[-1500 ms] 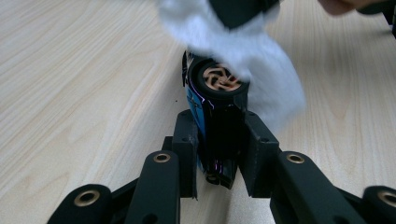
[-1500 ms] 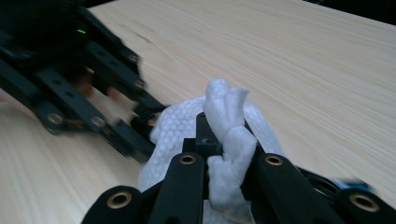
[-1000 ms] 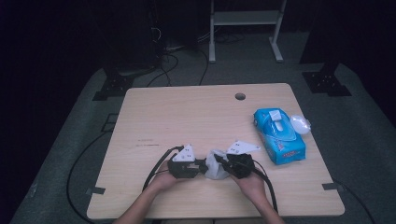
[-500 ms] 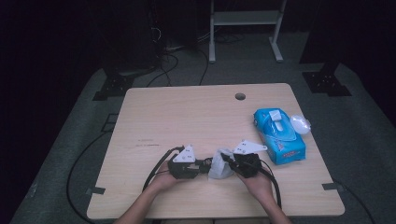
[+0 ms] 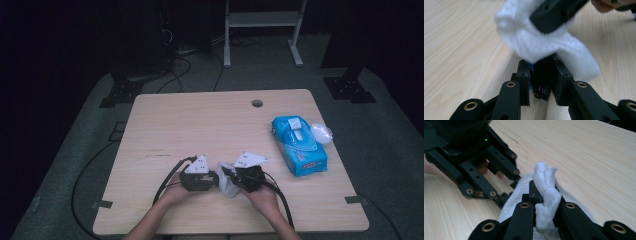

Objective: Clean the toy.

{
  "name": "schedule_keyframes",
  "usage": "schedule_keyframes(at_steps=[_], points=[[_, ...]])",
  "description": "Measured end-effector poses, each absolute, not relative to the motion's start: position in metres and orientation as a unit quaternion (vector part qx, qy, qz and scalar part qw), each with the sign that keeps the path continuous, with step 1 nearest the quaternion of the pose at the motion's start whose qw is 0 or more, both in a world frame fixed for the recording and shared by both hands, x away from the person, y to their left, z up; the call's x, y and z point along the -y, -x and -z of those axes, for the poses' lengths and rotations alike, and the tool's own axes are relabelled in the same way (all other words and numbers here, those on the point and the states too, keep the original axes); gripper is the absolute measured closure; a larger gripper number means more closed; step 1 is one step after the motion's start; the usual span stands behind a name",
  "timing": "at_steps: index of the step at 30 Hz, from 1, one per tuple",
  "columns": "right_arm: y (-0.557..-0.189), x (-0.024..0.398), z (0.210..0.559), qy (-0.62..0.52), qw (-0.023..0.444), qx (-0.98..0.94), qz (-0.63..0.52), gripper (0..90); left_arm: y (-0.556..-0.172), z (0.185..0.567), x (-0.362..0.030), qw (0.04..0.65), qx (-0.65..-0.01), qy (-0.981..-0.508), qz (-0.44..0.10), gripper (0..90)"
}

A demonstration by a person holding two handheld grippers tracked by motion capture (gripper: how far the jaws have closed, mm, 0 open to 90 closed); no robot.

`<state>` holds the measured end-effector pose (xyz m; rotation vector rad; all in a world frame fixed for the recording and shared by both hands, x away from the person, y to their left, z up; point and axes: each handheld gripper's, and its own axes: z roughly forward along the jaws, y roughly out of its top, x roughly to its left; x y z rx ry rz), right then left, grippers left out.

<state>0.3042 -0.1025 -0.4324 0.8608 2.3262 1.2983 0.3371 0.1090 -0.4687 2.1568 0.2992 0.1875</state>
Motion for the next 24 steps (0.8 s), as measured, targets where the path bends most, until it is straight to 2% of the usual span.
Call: schedule_keyframes(at_steps=[7,13,16,24], points=[[-0.307,0.137,0.432,-0.34,0.185,-0.805,-0.449,84.6,-0.338,0.469,-0.11,0.464,-0.126,-0.874,-0.072,70.6],[-0.304,0.111,0.433,-0.317,0.161,-0.812,-0.464,84.7,-0.339,0.469,-0.11,0.464,-0.123,-0.874,-0.069,70.5],[-0.304,0.106,0.432,-0.306,0.17,-0.817,-0.458,84.6,-0.339,0.469,-0.112,0.463,-0.123,-0.875,-0.068,70.6],[-0.309,0.158,0.43,-0.359,0.201,-0.802,-0.433,84.6,-0.341,0.468,-0.12,0.461,-0.125,-0.876,-0.068,70.5]])
